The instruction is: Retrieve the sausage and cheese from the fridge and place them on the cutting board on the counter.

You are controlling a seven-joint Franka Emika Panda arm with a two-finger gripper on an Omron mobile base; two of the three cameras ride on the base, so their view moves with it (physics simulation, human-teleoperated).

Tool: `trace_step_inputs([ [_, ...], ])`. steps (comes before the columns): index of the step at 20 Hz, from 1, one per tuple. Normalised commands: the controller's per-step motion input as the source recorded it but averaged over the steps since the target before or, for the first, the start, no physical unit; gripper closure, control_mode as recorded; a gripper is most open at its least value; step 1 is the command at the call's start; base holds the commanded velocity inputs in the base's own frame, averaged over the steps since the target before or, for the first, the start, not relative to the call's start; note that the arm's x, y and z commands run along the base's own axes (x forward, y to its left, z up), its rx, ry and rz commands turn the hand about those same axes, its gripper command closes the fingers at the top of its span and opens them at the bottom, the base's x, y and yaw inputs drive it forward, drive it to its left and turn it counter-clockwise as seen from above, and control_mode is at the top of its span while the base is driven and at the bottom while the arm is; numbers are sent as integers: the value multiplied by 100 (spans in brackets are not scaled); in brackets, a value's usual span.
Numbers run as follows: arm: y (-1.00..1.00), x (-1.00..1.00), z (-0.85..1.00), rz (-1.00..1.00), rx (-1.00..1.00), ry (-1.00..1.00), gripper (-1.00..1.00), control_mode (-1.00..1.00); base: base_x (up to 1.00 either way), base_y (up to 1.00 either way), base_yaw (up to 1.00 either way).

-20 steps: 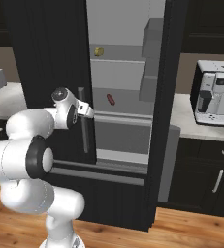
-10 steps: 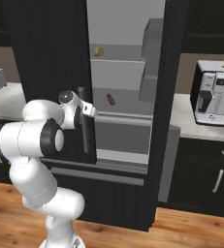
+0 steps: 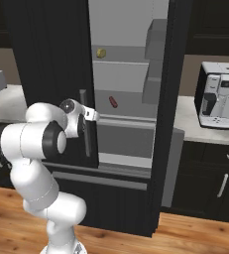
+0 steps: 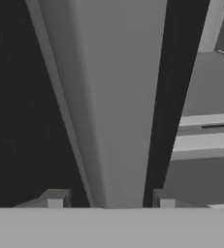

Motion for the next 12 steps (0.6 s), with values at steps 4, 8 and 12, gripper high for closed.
trace_step_inputs([
  [4, 33, 17, 4, -7, 0, 8, 100, -100, 0, 0, 0],
  [8, 96, -45, 8, -12, -4, 9, 100, -100, 0, 0, 0],
  [12, 98, -73, 0, -19, -6, 2, 100, -100, 0, 0, 0],
])
